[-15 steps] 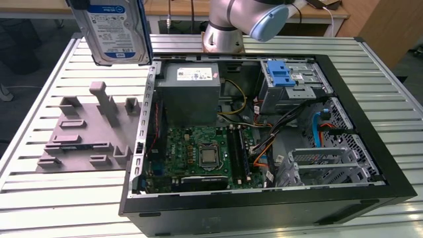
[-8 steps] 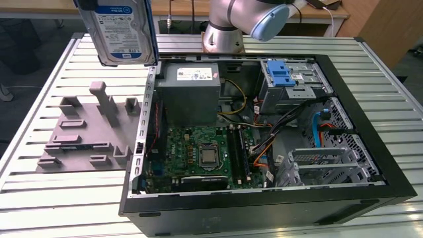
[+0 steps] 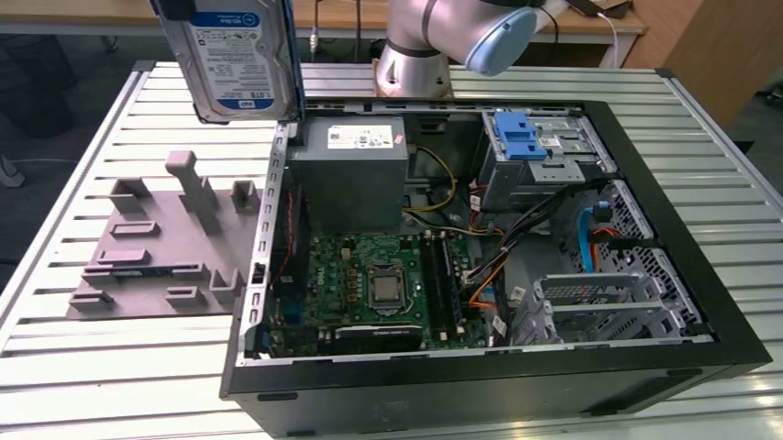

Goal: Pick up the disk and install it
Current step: 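Pick up the disk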

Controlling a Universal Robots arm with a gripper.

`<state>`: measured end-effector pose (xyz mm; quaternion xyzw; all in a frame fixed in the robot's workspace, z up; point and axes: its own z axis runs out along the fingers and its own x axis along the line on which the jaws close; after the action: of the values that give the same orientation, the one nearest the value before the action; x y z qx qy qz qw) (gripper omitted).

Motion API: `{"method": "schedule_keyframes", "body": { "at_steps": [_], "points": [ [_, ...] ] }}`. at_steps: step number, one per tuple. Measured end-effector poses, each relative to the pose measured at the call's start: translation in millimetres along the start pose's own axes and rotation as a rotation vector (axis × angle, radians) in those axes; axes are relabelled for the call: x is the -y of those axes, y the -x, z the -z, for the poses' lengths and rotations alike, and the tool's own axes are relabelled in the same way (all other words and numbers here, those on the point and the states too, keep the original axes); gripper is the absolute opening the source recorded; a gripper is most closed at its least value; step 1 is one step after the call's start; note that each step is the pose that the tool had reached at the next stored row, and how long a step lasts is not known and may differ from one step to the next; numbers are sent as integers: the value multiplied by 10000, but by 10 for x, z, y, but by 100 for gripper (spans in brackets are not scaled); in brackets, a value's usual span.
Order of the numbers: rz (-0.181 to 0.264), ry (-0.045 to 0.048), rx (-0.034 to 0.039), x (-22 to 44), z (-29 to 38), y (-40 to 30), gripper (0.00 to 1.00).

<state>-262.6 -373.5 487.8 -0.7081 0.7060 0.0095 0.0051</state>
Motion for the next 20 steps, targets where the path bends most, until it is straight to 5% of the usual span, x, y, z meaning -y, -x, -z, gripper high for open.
{"method": "schedule_keyframes", "body": {
  "at_steps": [11,20],
  "points": [
    [-12,8,0,140,2,-25,36],
    [-10,9,0,151,2,-35,36]
  ]
}}
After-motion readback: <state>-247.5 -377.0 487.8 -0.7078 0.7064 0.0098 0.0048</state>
